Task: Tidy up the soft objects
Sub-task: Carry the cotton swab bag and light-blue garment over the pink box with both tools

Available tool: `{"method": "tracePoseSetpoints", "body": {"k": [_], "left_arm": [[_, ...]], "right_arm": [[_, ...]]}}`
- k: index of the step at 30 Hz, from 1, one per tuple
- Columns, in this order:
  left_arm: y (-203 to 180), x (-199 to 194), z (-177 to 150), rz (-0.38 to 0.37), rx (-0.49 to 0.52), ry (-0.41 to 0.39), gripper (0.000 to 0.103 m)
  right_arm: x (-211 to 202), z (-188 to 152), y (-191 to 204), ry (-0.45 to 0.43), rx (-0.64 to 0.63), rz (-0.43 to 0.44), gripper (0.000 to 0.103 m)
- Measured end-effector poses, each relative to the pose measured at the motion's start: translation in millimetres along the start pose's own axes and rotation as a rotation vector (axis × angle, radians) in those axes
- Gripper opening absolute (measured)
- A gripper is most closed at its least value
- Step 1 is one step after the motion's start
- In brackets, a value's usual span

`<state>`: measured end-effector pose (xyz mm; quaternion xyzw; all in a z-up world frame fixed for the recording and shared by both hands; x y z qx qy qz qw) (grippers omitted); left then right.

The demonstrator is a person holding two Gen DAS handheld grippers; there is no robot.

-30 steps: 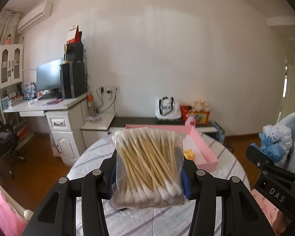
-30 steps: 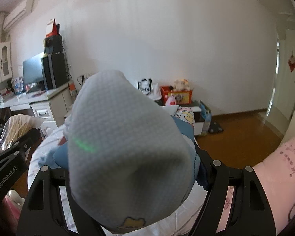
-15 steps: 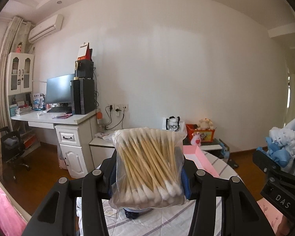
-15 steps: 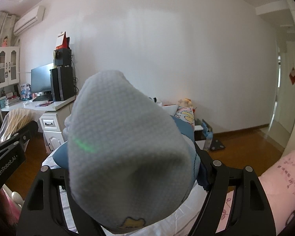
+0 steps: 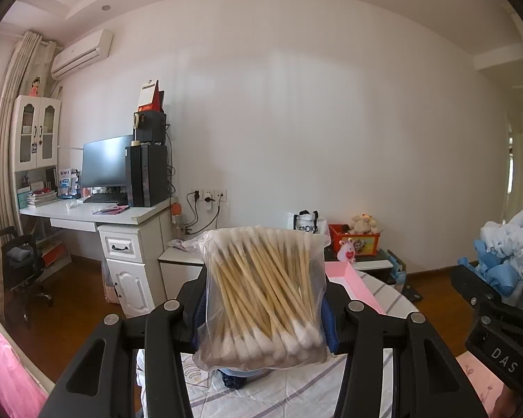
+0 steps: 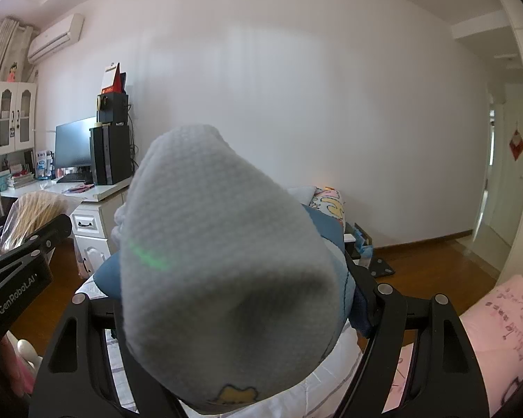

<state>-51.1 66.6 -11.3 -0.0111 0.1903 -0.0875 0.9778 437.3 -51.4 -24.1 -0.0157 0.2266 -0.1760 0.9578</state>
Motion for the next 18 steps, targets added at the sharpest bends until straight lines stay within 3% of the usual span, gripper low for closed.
{"method": "tracePoseSetpoints", "body": {"k": [18], "left_arm": [[1, 55, 38, 0.001, -0.003, 0.075, 0.047]], "right_arm": [[21, 5, 6, 0.056, 0.000, 0.009, 0.075]]}}
Point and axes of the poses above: each gripper's, at about its wrist camera, not at the fingertips, and x roughly the way its jaws point, y to its left, z to its top, the point moved 6 cm from there along x, roughly the way its jaws point, and after that the axes turned 8 degrees about y, right-handed, at the moved point
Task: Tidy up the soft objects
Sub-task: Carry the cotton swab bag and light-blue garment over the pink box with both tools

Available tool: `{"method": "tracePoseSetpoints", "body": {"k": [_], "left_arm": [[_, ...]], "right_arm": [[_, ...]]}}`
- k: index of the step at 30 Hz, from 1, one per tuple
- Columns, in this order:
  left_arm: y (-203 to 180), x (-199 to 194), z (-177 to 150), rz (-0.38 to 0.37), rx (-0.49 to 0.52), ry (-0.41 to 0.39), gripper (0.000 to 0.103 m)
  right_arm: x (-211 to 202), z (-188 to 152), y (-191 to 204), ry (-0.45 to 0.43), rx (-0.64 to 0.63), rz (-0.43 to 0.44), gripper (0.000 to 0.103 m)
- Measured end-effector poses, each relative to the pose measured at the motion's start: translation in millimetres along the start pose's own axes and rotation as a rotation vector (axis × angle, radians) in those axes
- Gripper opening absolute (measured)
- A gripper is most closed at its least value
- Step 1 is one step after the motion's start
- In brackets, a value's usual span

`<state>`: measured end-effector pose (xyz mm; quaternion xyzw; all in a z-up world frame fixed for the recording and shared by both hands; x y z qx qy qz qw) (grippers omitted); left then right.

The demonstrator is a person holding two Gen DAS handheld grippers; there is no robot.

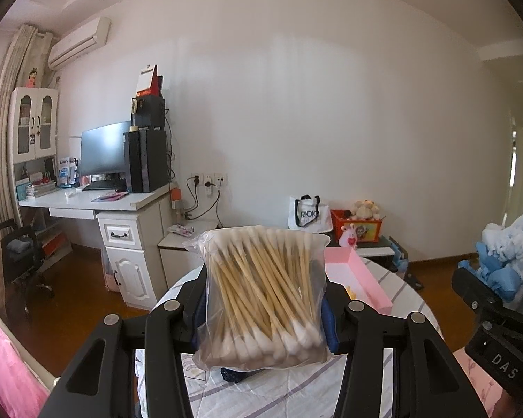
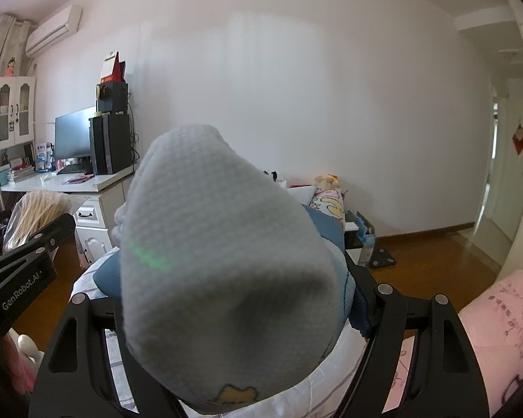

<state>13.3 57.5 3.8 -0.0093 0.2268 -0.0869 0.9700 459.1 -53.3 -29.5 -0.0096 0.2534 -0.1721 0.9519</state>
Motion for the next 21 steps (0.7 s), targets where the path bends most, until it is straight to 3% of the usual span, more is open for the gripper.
{"method": "tracePoseSetpoints", "body": {"k": [10, 21], "left_arm": [[-1, 54, 15, -0.019, 0.005, 0.074, 0.047], [-4, 160, 59, -0.029, 0.018, 0.208, 0.047]], "right_arm": [[35, 1, 6, 0.064, -0.002, -0.002, 0.075], [111, -4, 27, 0.179, -0.027, -0.013, 0.075]]}}
Point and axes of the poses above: each gripper's, at about its wrist camera, not at the fingertips, and x roughly the way its jaws point, y to its left, z to its top, the point moved 6 cm from there along x, roughly the way its jaws point, and after that the axes turned 8 degrees about y, right-handed, at the moved point
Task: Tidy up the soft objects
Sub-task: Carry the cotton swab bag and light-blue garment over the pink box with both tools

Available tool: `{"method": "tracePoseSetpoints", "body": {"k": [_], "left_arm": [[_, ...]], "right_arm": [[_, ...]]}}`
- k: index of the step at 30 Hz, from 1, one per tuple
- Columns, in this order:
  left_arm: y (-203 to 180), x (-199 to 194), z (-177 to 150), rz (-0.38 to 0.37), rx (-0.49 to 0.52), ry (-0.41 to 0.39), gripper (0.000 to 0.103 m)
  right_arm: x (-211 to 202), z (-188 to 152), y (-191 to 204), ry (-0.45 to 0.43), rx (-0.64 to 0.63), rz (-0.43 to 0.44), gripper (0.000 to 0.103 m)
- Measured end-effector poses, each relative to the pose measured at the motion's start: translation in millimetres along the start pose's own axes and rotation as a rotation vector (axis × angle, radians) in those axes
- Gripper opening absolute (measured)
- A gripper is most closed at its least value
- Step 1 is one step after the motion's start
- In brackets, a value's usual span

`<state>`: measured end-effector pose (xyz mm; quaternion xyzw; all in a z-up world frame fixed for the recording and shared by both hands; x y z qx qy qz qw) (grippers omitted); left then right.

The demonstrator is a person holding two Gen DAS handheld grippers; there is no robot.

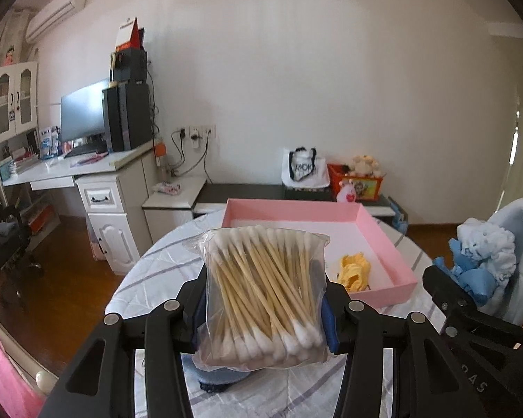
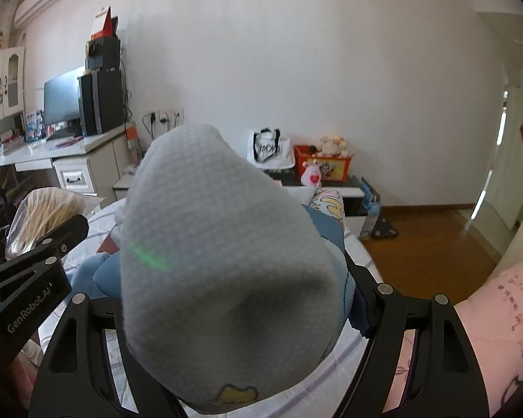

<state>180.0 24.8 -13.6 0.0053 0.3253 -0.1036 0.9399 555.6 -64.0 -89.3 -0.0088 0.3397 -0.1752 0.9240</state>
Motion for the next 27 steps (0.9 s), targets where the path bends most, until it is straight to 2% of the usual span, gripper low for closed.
{"method": "tracePoseSetpoints", "body": {"k": [12, 19, 27], "left_arm": [[-16, 98, 94, 0.032, 0.026, 0.068, 0.047], [-24, 166, 131, 0.055, 0.042, 0.140, 0.047], [-22, 246, 179, 0.026, 0.048, 0.216, 0.047]], "right_arm": [[66, 31, 12, 0.065, -0.007, 0.000, 0.074], [103, 47, 15, 0.105, -0.010, -0.016, 0.072], [149, 61, 29, 0.162, -0.044, -0.045, 0.069]]}}
Point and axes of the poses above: each gripper's, at about its wrist camera, not at the fingertips, and x roughly the way its jaws point, y to its left, z to its top, the point moved 6 cm from there along x, roughly the way its jaws point, and after that the axes turned 8 degrees about y, right-handed, at the moved point
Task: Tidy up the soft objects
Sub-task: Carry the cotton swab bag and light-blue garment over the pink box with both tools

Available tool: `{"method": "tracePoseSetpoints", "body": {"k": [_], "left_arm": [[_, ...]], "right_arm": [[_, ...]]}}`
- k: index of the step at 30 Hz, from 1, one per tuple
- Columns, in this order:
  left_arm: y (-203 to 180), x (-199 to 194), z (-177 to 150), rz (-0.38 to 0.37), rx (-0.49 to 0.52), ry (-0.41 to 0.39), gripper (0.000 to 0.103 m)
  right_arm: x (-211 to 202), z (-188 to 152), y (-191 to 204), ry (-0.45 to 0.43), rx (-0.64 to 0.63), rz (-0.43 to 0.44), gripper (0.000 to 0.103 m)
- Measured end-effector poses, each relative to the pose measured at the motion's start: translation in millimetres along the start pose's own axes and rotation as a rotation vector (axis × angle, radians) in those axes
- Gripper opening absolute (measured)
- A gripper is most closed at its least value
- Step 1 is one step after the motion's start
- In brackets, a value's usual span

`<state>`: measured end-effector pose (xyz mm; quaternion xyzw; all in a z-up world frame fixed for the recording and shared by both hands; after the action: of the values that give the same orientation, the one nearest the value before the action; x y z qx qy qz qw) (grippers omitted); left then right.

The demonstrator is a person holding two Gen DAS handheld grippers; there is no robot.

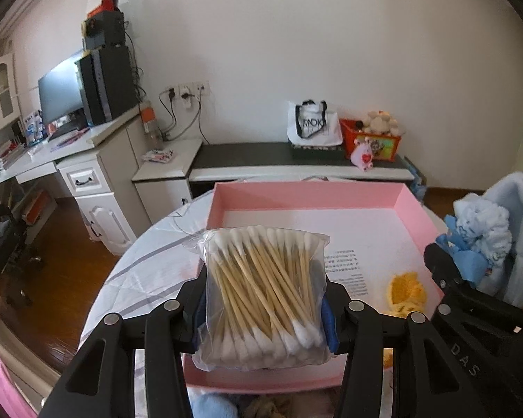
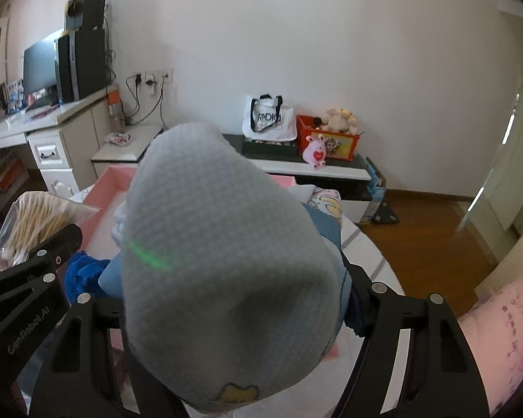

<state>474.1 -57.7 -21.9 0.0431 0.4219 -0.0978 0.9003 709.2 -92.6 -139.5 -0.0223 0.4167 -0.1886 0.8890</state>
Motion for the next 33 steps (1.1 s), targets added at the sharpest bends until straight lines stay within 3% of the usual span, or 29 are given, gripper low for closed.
{"method": "tracePoseSetpoints", "body": {"k": [6, 17, 20, 22, 28, 33], "left_arm": [[9, 50, 46, -0.022, 0.034, 0.053, 0.047], [23, 121, 81, -0.047, 0.071, 0.132, 0.052], [28, 131, 82, -0.053, 0.060, 0.157, 0.060], [29, 131, 80, -0.047, 0.050, 0.158, 0.071], [35, 119, 76, -0.010, 0.033, 0.106, 0.095], [38, 120, 67, -0.017, 0.022, 0.100, 0.101]], "right_arm": [[28, 10, 12, 0.039, -0.033, -0.012, 0.066], [72, 13, 26, 0.139, -0.089, -0.017, 0.062], [78, 12, 25, 0.152, -0.105, -0.020, 0.065], [81, 11, 24, 0.163, -0.103, -0.010, 0.068], [89, 5, 14, 0.200, -0.079, 0.019, 0.078], [89, 5, 9, 0.193, -0.076, -0.020, 0.096]]}}
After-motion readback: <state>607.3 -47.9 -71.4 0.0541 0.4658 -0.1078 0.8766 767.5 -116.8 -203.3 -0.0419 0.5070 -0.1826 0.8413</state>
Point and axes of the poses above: each gripper's, at about its wrist camera, not at the fingertips, and x roughly the way its jaws point, y to its left, z to its top, the point moved 6 cm from there along x, roughly the way its jaws point, and after that the axes turned 8 degrees about y, right-handed, at the moved point
